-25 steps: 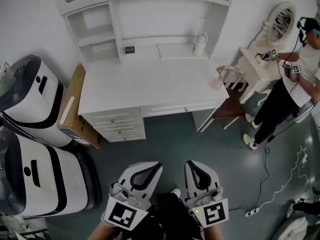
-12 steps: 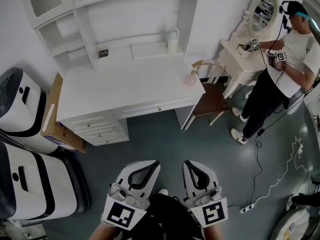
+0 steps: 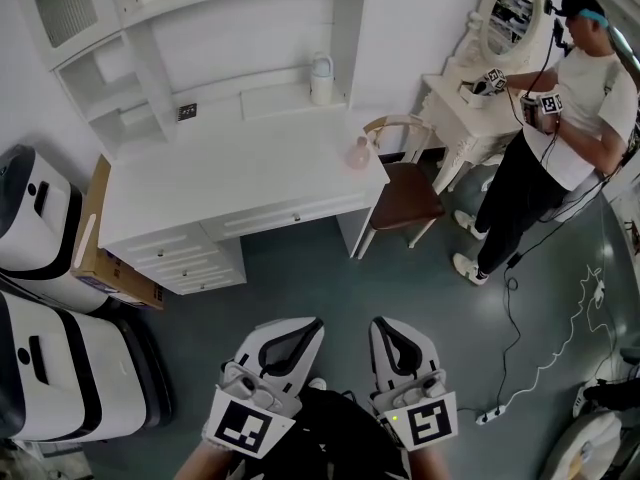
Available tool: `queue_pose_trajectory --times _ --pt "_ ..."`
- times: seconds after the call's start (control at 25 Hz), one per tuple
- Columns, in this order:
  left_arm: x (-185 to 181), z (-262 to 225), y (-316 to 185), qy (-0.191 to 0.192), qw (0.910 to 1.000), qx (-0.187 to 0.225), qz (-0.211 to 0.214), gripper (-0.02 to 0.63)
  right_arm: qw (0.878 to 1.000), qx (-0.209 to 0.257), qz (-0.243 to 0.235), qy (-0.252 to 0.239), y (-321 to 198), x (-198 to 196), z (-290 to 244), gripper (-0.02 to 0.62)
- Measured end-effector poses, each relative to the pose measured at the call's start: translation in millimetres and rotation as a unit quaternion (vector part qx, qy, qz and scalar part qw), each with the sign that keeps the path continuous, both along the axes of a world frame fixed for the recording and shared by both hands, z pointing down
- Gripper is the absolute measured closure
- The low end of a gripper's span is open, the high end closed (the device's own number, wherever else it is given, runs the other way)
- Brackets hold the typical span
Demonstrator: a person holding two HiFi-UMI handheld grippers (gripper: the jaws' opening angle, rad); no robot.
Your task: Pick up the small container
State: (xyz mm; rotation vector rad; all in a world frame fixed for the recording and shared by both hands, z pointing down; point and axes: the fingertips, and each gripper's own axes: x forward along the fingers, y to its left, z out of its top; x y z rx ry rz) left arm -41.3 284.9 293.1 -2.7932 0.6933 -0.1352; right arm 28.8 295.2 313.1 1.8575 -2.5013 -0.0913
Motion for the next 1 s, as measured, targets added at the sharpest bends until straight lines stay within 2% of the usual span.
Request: queue_pose_trajectory --times 0.16,0.44,1.0 --pt "8.2 -1.1 0.1 -0.004 0.9999 0.006 0.009 0.604 1.000 0.002 -0.006 -0.005 1.7 2.4 0.0 0.594" --pt "21.6 5.2 -10.4 -0.005 0.9998 0.002 0.017 0.604 1.000 -0.002 0.011 -0.002 -2.6 13.7 6.9 0.594" --pt "75.8 3.0 -79.5 0.001 0.9987 0.007 0.051 0.604 0.999 0.005 0.032 -0.001 -67.6 57.3 0.9 0.594"
